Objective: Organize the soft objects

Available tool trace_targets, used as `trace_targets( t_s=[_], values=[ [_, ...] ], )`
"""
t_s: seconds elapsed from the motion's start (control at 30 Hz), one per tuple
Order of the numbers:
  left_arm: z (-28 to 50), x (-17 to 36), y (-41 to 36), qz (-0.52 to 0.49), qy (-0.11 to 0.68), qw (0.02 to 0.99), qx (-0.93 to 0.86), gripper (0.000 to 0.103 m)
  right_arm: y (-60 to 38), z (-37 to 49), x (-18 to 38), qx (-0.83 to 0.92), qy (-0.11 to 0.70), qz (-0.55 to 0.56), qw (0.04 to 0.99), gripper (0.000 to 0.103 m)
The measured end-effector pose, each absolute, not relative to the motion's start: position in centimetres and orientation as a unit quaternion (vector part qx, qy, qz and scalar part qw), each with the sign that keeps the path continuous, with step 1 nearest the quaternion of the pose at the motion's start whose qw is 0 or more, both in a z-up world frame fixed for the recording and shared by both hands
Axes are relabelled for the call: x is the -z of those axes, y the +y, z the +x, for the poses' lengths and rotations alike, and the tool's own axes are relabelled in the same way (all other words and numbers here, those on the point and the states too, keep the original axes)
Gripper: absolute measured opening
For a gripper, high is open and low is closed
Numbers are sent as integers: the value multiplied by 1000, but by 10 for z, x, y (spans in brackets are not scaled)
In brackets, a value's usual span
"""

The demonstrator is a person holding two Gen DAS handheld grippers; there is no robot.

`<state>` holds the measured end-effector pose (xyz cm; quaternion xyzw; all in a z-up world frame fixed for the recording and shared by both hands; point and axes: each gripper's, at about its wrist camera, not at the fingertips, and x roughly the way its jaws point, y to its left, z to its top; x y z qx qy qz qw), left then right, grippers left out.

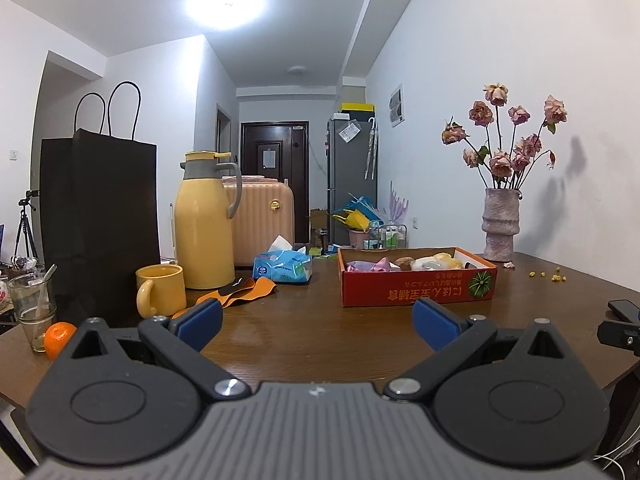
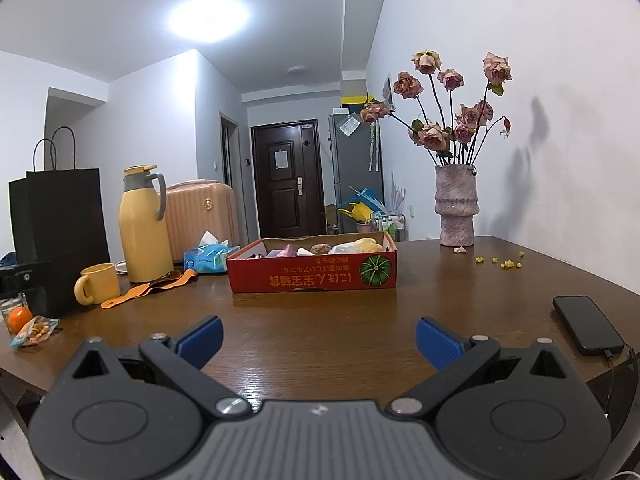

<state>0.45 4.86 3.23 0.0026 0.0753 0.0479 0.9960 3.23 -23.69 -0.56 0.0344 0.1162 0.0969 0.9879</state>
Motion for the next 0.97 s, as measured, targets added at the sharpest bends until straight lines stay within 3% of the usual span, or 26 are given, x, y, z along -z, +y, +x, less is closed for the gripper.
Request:
trace_targets(
  t_s=[0.97],
  values=[
    [1, -31, 39, 13, 81, 996, -23, 103, -238, 30, 5, -99, 114, 34, 988, 103]
  ],
)
